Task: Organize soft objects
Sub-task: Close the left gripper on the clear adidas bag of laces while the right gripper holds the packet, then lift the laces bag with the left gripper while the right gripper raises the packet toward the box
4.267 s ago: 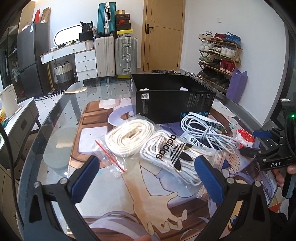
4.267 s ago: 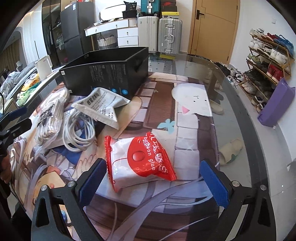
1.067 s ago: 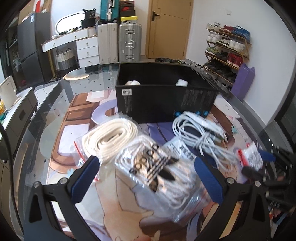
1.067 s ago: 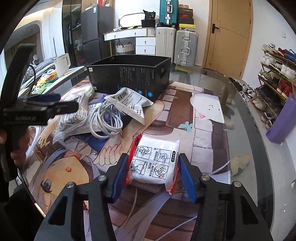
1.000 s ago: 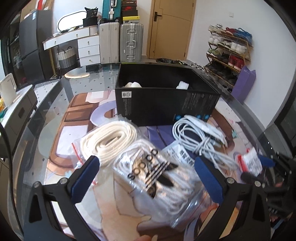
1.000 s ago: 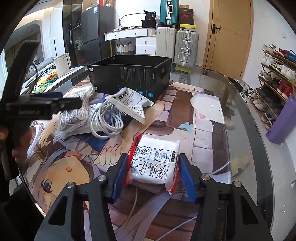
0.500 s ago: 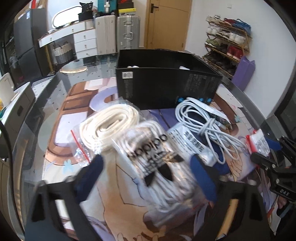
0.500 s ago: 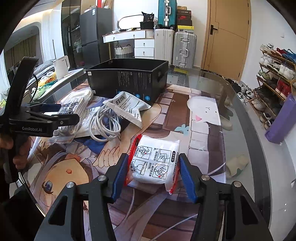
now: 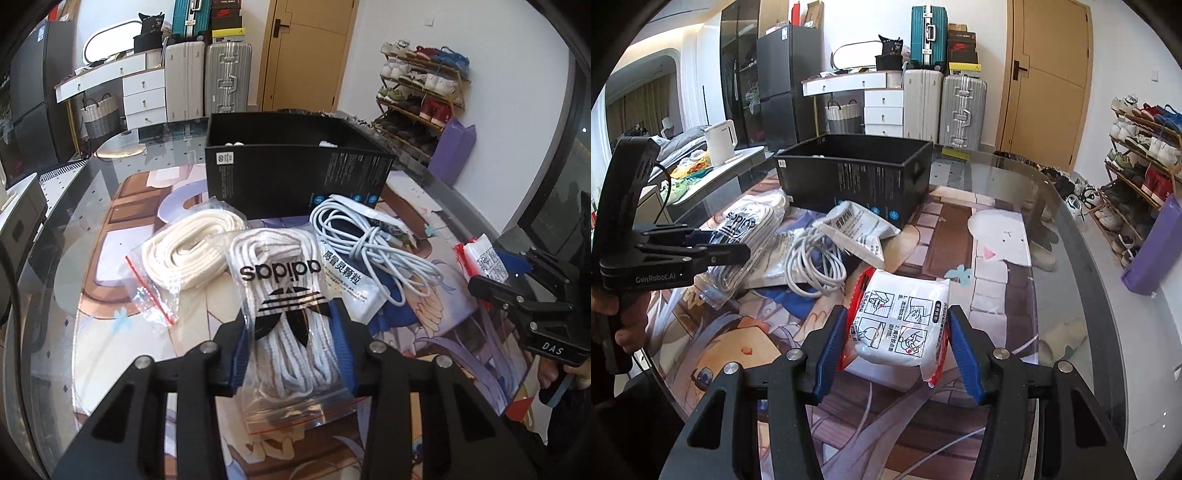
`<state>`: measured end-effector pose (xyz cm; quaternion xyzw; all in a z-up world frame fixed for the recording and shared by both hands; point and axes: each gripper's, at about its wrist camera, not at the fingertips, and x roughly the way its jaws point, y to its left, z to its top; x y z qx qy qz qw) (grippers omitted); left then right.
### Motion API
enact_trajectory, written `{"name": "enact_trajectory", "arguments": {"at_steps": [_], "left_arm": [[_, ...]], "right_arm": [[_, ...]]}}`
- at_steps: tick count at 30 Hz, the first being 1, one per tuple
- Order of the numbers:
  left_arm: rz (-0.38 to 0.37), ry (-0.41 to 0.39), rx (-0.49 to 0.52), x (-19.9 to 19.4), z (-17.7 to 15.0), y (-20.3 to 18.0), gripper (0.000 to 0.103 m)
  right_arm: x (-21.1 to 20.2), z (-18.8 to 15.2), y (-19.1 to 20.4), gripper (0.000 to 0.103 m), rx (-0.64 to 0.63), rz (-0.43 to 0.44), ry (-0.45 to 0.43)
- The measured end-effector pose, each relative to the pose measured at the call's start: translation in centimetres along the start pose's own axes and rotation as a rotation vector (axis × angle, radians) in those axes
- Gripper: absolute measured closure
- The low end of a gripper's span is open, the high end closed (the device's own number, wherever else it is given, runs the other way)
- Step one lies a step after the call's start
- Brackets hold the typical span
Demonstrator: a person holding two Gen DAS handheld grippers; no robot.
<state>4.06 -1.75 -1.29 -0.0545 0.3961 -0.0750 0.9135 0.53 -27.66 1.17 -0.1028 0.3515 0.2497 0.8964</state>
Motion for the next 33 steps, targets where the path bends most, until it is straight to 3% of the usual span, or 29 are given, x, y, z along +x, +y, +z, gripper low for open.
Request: {"name": "enact_trajectory", "arguments": {"at_steps": [17,33], "left_arm": [[0.013,-0.147,-0.018,-4.5,2.0,1.1,0.065],[0.025,-0.202,0.024,-4.9,4.3,0.7,0.064]], "right_arm": [[-2.7,2.7,1.1,0.048,-0.007,0.046,-0.114],[-3.2,7.4,0.6,0.048,0.005,0.043,-0.189]]}}
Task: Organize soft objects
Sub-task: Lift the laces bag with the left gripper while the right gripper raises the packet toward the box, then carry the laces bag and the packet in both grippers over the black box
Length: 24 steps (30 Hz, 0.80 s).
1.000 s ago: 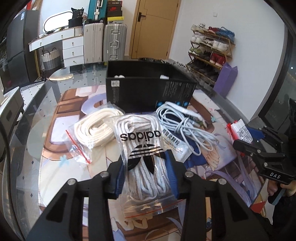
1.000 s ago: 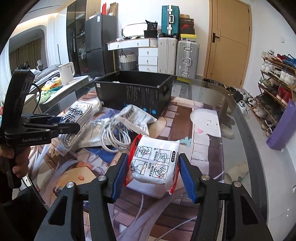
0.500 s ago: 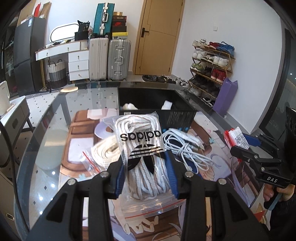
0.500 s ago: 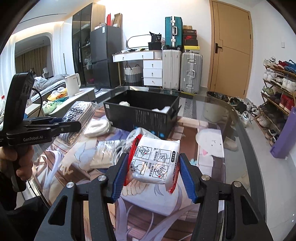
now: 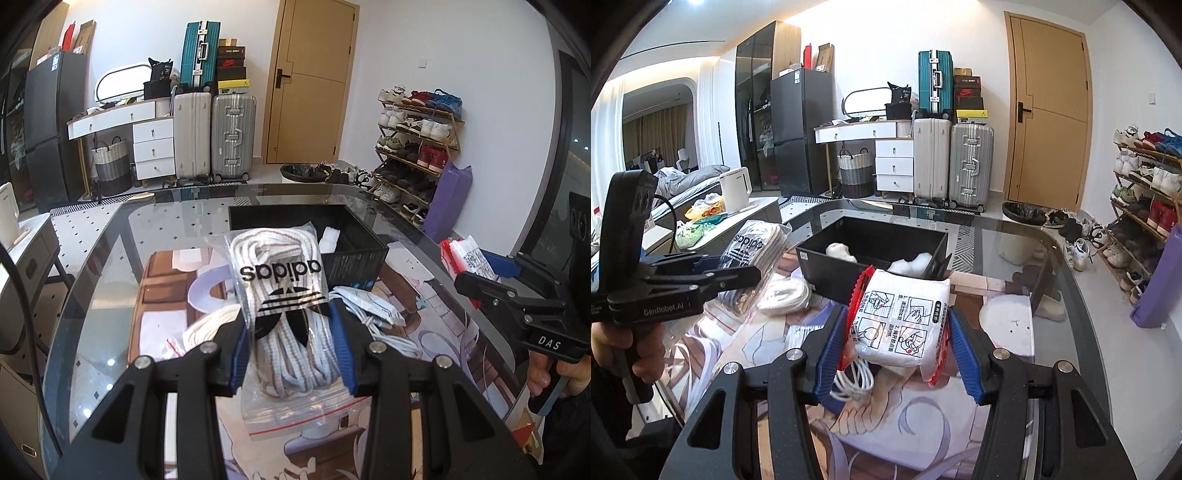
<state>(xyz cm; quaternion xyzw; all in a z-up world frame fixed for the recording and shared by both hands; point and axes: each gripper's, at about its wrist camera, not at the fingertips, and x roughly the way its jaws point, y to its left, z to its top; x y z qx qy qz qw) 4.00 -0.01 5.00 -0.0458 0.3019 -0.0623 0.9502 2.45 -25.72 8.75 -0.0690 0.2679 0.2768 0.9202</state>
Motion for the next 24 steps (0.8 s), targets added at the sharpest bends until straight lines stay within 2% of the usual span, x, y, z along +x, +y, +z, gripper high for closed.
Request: {"name": "enact_trajectory", "arguments": {"at_steps": [15,24], "left_arm": [[0.011,-0.061,0.032,1.3,3.8,-0.1,0.065],[0.017,-0.057,0.042,3.1,5.0,0.0,0.064]], "right_arm": [[2.4,4.0,0.8,0.048,-0.028,0.011,-0.04],[4.6,6.1,0.9,0.048,-0.022,0.025,-0.041]]}}
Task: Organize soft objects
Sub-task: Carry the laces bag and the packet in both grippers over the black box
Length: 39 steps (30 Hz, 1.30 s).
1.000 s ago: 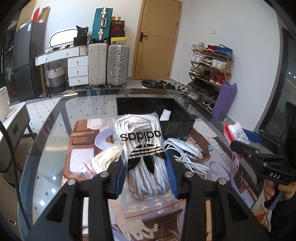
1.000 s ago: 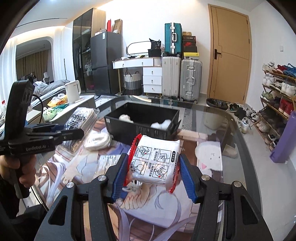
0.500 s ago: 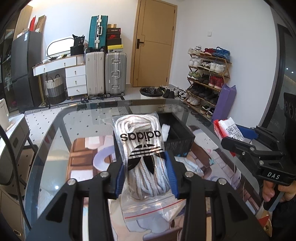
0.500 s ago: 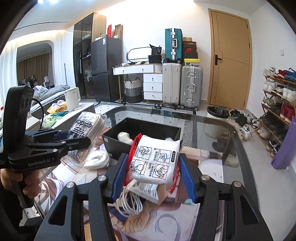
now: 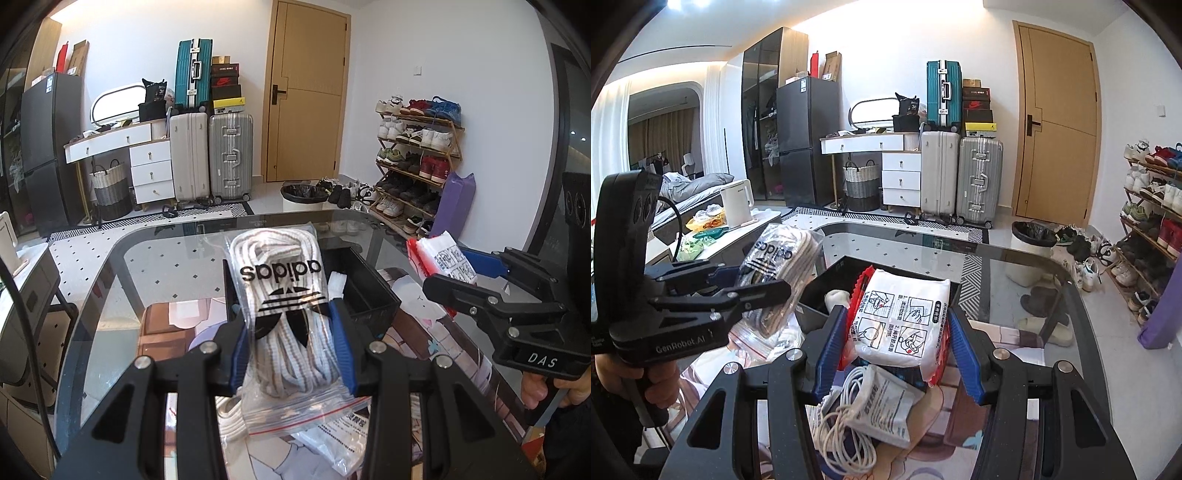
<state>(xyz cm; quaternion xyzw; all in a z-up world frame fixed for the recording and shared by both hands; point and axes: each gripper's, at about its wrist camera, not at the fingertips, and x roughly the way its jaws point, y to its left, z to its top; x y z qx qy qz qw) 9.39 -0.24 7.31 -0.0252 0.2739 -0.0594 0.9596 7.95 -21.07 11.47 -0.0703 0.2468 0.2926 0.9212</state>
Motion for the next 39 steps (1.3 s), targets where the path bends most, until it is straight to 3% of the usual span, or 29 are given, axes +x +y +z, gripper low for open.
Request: {"name": "enact_trajectory", "arguments": {"at_steps": [26,37,39], "left_arm": [[0.016,0.059,-0.011,6.7,1.7,1.1,0.064],[0.004,0.101,-0.01,8.7,1.9,1.8,0.064],[0.005,0.113,-0.016,9.0,1.8,1.9,0.063]], "right_arm": [[10.4,1.1,-2.7,0.048,0.015,0.032,0.112],[12.8,0.6,-2.1,0.048,0.002,0.028,0.134],[13.2,0.7,-2.3,0.041,0.002,0.029,0.14]]}}
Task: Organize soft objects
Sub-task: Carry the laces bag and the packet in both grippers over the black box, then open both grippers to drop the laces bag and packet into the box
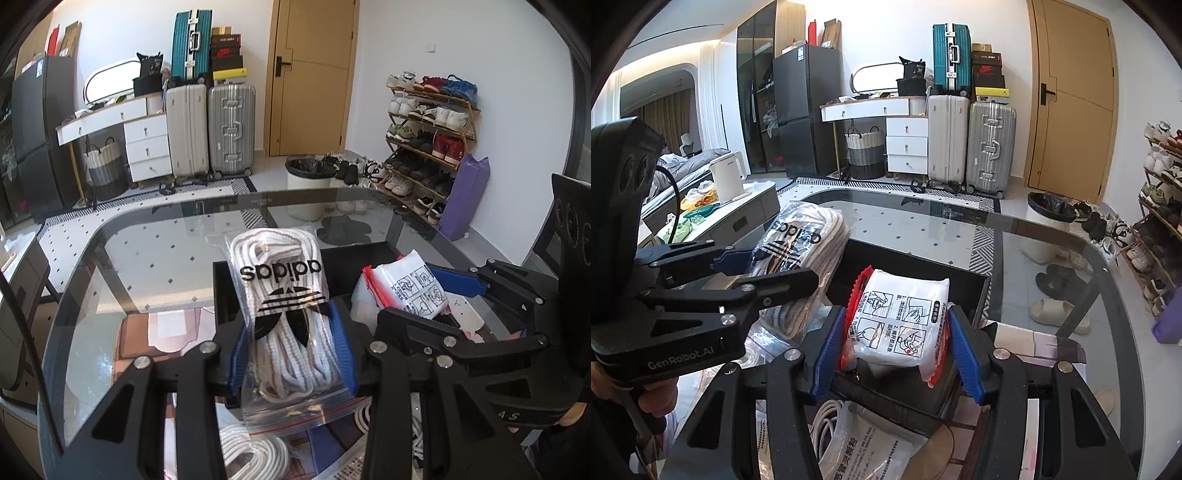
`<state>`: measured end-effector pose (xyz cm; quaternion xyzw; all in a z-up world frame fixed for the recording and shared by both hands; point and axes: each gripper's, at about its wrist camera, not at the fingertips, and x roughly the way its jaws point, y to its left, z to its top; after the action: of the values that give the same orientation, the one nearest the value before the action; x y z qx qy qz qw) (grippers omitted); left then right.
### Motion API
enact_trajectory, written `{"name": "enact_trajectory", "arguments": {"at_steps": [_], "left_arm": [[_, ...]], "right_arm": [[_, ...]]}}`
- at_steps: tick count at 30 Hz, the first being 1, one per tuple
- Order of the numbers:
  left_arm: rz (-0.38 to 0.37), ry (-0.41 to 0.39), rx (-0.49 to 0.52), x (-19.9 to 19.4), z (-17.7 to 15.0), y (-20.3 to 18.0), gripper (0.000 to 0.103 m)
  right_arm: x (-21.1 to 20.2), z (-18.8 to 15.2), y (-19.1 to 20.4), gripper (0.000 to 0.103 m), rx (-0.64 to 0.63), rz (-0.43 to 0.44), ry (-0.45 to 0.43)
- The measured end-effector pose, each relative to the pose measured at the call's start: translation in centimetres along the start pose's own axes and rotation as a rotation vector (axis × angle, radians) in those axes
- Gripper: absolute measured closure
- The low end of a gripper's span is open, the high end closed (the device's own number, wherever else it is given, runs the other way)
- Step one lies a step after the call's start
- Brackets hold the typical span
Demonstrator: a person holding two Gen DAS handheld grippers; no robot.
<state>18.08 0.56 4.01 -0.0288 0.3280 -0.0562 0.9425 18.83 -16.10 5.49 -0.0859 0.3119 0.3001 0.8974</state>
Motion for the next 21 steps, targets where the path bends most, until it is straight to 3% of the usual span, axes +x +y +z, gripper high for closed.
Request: {"name": "enact_trajectory", "arguments": {"at_steps": [2,4,6,9,13,21], "left_arm": [[0.003,-0.006,0.001,-0.2,0.0,0.1,0.055],[0.017,-0.025,0.007,-0.6,0.0,0.2,0.037],[-0.006,-0.037,0.006,-1.4,-0.2,0.4,0.034],[0.003,-0.046,0.005,-2.5,-0.7,0.6,0.012],[0.014,-0.07,0.008,-4.5,-1.8,0.5,0.001],[0.067,-0.062,0.016,-7.3,-4.4,0.6,0.0]], "right_arm": [[0.0,-0.1,0.1,0.031,0.001,-0.013,-0.005],[-0.4,-0.3,-0.3,0.021,0.008,-0.034,-0.016],[-1.0,-0.6,-1.0,0.02,0.027,-0.041,-0.023],[-2.2,-1.1,-1.5,0.013,0.037,-0.06,-0.021],[-4.1,-2.5,-1.9,0.003,0.063,-0.066,-0.011],[-7.3,-5.0,-1.4,0.001,0.117,-0.041,0.015]]}}
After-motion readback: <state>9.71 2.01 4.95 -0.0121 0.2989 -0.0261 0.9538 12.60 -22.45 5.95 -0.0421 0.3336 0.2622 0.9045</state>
